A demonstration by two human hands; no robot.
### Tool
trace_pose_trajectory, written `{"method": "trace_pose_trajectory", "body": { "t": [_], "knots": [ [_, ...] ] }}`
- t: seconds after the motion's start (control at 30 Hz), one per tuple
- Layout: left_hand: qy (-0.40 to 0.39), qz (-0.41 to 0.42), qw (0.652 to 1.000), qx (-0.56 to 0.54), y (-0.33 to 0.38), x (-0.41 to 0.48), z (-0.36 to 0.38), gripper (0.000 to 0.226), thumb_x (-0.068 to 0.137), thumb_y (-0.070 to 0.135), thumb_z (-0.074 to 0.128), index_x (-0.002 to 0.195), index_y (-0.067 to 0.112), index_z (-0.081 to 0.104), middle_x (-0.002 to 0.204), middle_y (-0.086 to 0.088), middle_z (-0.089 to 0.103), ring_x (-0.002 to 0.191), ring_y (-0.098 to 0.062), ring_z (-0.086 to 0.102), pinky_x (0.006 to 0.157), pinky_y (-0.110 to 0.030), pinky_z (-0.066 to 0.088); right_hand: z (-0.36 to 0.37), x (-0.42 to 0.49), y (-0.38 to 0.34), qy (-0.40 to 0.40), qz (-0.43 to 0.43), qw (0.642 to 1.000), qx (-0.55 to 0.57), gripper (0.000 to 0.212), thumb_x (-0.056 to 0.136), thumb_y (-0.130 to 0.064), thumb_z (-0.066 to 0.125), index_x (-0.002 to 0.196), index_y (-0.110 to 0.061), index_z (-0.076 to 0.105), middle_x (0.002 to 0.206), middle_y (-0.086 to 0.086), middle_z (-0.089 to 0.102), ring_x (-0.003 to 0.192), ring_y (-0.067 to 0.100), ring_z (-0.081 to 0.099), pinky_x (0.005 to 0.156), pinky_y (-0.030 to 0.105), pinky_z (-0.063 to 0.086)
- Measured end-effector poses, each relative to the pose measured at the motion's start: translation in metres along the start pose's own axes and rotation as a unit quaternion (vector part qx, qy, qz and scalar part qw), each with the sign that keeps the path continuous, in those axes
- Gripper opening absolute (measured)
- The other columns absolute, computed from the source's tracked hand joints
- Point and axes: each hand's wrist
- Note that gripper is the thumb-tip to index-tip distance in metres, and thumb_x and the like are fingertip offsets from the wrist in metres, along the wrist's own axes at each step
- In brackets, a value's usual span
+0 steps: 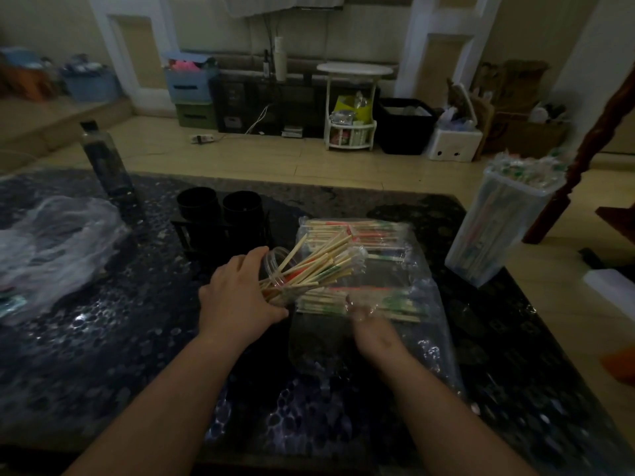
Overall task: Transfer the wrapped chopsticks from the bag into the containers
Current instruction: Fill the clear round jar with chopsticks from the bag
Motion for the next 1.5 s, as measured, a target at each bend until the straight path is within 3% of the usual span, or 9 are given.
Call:
{"method": "trace_pose_trajectory", "body": {
  "t": [0.07, 0.13, 0.23, 0.43, 0.6, 0.83, 1.07, 1.5],
  "knots": [
    [0.000, 0.000, 1.000, 0.000, 0.000, 0.000, 0.000, 0.105, 0.056, 0.055, 0.085, 0.143, 0.041, 0.027, 0.137, 0.004, 0.044, 0.125, -0.025, 0.044, 0.096, -0.048, 0.042, 0.004, 0.001, 0.003, 0.047, -0.046, 0.998, -0.011, 0.038, 0.102, -0.037, 0.046, 0.119, -0.008, 0.065, 0.125, 0.016, 0.062, 0.119, 0.032, 0.055, 0.095, 0.029, 0.040],
    [-0.001, 0.000, 1.000, -0.001, 0.000, 0.000, 0.001, 0.106, 0.056, 0.055, 0.085, 0.143, 0.041, 0.027, 0.137, 0.004, 0.044, 0.125, -0.025, 0.044, 0.096, -0.048, 0.042, 0.008, 0.000, 0.009, 0.043, -0.090, 0.991, -0.090, 0.029, 0.095, -0.028, 0.056, 0.121, -0.017, 0.062, 0.127, 0.008, 0.059, 0.117, 0.029, 0.055, 0.098, 0.032, 0.043],
    [0.000, 0.000, 1.000, -0.003, 0.000, 0.000, 0.002, 0.107, 0.055, 0.055, 0.085, 0.144, 0.041, 0.027, 0.137, 0.005, 0.044, 0.125, -0.024, 0.044, 0.097, -0.047, 0.041, 0.009, 0.000, 0.015, 0.022, -0.119, 0.976, -0.183, 0.036, 0.094, -0.035, 0.052, 0.129, -0.026, 0.054, 0.132, 0.002, 0.054, 0.120, 0.027, 0.051, 0.101, 0.035, 0.041],
    [0.000, 0.003, 1.000, -0.008, 0.000, 0.001, 0.004, 0.106, 0.055, 0.055, 0.085, 0.144, 0.041, 0.028, 0.136, 0.005, 0.045, 0.125, -0.024, 0.044, 0.096, -0.047, 0.041, 0.007, 0.006, 0.019, 0.013, -0.143, 0.944, -0.297, 0.050, 0.096, -0.034, 0.051, 0.143, -0.022, 0.041, 0.147, 0.002, 0.039, 0.134, 0.025, 0.036, 0.109, 0.040, 0.030],
    [-0.005, 0.001, 1.000, -0.011, 0.000, 0.001, 0.004, 0.106, 0.056, 0.055, 0.085, 0.144, 0.041, 0.027, 0.137, 0.005, 0.043, 0.126, -0.024, 0.042, 0.097, -0.047, 0.039, 0.012, 0.005, 0.016, 0.061, -0.148, 0.948, -0.274, 0.055, 0.095, -0.031, 0.053, 0.146, -0.020, 0.037, 0.150, 0.001, 0.035, 0.132, 0.027, 0.034, 0.105, 0.039, 0.034],
    [-0.007, 0.003, 1.000, -0.019, 0.000, 0.001, 0.003, 0.106, 0.057, 0.054, 0.085, 0.145, 0.040, 0.027, 0.138, 0.005, 0.044, 0.126, -0.023, 0.042, 0.097, -0.047, 0.040, 0.011, 0.003, 0.013, 0.063, -0.156, 0.947, -0.274, 0.037, 0.095, -0.038, 0.054, 0.131, -0.031, 0.055, 0.138, 0.000, 0.047, 0.126, 0.027, 0.039, 0.104, 0.039, 0.032],
    [-0.011, 0.000, 1.000, -0.021, -0.001, 0.000, 0.001, 0.106, 0.057, 0.055, 0.084, 0.144, 0.042, 0.025, 0.138, 0.006, 0.042, 0.127, -0.023, 0.041, 0.097, -0.047, 0.039, 0.011, 0.000, 0.011, 0.098, -0.161, 0.939, -0.289, 0.030, 0.093, -0.029, 0.056, 0.122, -0.022, 0.059, 0.125, 0.001, 0.056, 0.117, 0.027, 0.045, 0.091, 0.038, 0.042],
    [-0.011, 0.002, 1.000, -0.027, 0.003, 0.001, 0.002, 0.106, 0.058, 0.054, 0.084, 0.145, 0.041, 0.025, 0.138, 0.006, 0.042, 0.126, -0.023, 0.041, 0.096, -0.045, 0.038, 0.009, 0.000, 0.012, 0.069, -0.160, 0.945, -0.278, 0.029, 0.098, -0.030, 0.049, 0.124, -0.026, 0.060, 0.131, 0.002, 0.051, 0.121, 0.026, 0.043, 0.097, 0.036, 0.039]
  ]
}}
Point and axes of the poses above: each hand's wrist, its own x-axis towards the middle knuckle, its own z-axis out of the palm, y = z × x
